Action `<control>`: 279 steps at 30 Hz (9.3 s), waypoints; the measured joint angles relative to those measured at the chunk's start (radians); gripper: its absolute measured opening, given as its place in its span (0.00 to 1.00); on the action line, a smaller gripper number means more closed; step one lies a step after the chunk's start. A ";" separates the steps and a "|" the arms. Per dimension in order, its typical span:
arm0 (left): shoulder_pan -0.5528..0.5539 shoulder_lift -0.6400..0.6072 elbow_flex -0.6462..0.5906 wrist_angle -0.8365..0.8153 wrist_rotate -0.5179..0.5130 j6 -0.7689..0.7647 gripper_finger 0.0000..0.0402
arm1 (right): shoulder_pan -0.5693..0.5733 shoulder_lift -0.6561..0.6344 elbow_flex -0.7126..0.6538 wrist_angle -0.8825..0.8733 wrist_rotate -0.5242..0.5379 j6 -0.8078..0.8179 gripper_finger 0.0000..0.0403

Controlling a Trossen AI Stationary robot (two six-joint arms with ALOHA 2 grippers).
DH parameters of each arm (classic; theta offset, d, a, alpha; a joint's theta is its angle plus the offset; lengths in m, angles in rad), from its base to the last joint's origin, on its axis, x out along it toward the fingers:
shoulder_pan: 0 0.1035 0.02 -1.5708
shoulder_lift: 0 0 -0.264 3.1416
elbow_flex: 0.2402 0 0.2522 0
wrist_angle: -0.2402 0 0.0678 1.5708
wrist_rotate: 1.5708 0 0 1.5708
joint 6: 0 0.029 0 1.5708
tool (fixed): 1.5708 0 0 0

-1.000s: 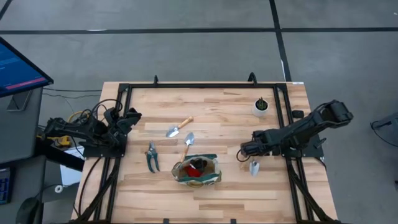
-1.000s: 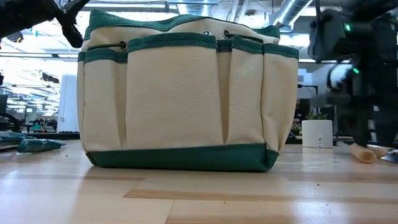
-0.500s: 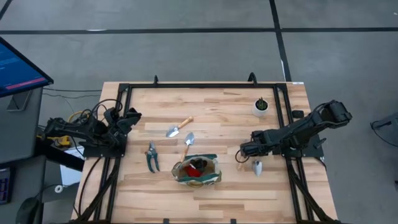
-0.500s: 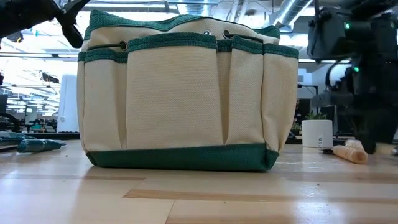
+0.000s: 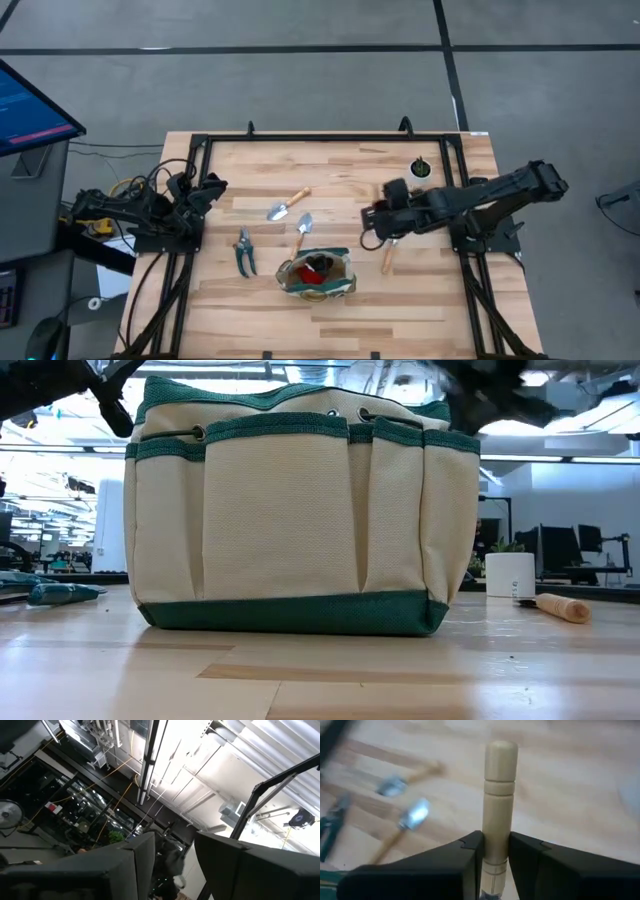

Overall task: Pick & Place Garden tools in Gardening bag
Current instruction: Put the brown trowel into the gardening bag pocket

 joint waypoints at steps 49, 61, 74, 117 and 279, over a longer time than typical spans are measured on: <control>0.325 0.920 0.583 0.001 0.578 -0.032 0.44 | -0.118 0.102 0.103 0.874 -0.423 -0.997 0.14; 0.383 0.946 0.662 0.029 0.907 -0.042 0.44 | -0.160 0.116 0.106 1.091 -0.764 -1.025 0.14; 0.381 0.951 0.691 0.047 0.964 -0.031 0.44 | -0.217 0.171 0.101 1.255 -1.068 -0.968 0.14; 0.315 1.085 0.735 0.153 1.012 -0.080 0.42 | -0.314 0.349 0.105 1.647 -1.310 -0.796 0.14; -0.253 1.092 0.536 -0.043 -0.395 0.179 0.13 | 0.078 -0.026 0.105 0.362 -0.411 -0.607 0.23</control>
